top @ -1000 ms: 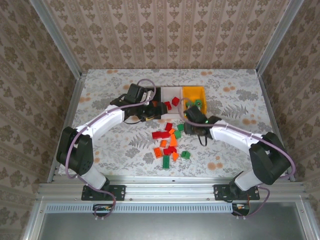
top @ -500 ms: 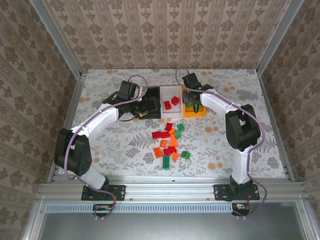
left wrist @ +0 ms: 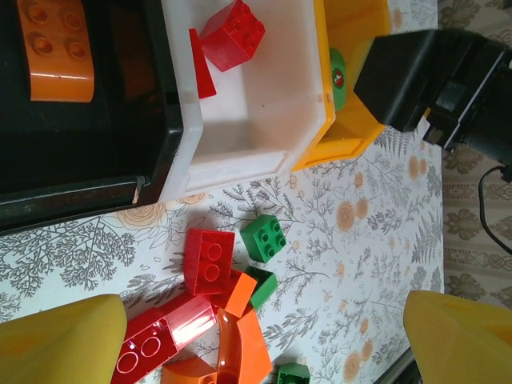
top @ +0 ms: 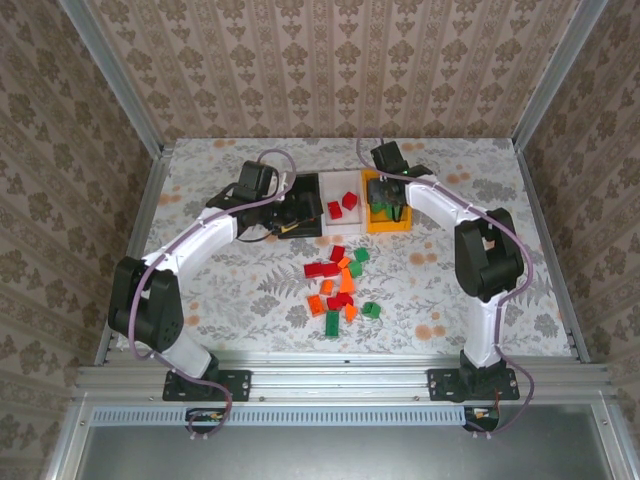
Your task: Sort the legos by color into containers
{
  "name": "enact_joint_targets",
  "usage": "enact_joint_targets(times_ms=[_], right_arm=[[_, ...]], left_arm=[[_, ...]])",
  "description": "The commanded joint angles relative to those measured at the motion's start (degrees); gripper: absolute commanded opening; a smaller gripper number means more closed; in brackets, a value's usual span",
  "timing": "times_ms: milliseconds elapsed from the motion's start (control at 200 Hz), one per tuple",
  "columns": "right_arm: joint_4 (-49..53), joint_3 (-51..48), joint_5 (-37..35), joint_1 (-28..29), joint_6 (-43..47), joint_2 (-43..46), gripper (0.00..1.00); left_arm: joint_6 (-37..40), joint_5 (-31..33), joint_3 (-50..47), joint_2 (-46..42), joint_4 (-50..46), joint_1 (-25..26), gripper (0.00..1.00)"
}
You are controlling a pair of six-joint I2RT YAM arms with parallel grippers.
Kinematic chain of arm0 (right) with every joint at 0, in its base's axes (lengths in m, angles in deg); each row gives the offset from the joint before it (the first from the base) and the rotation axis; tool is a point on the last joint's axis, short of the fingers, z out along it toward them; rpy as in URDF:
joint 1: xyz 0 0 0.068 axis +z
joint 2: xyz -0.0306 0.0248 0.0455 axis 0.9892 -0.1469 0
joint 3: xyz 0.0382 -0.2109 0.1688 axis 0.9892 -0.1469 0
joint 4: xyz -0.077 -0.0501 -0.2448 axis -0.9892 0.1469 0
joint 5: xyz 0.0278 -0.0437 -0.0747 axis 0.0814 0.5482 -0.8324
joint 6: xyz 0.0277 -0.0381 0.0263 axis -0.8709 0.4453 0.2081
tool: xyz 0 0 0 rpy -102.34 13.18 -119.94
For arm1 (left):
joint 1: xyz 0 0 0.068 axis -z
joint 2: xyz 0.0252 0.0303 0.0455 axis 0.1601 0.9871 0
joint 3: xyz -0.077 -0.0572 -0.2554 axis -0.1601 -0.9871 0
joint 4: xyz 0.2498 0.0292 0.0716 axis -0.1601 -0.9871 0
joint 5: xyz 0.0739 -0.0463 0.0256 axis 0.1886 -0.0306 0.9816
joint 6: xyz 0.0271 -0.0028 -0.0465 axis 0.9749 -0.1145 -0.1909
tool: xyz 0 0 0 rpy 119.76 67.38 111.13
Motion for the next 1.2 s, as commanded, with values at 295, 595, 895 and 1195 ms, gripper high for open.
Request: enact_joint_targets(times_ms=[295, 595, 895, 1195], right_arm=[[-1.55, -40.40, 2.83, 18.65, -7.52, 34.61, 0.64], [0.86, -50.39, 10.28, 26.40, -7.34, 41.34, 0.71], [0.89, -49.56, 6.72, 30.44, -8.46, 34.80, 0.72], [2.18, -45.98, -3.05, 29.67, -10.26, 29.14, 0.68]], left_arm=[[-0.48, 0.34, -0.42, 0.51, -1.19, 3.03, 0.91], [-0.93, -1.23, -0.67, 2.12, -0.28, 6.57, 0.91], [-0.57, -0.88, -0.55, 1.60, -0.28, 6.70, 0.91], [-0.22, -0.65, -0.34, 1.50, -0.65, 6.70, 0.91]])
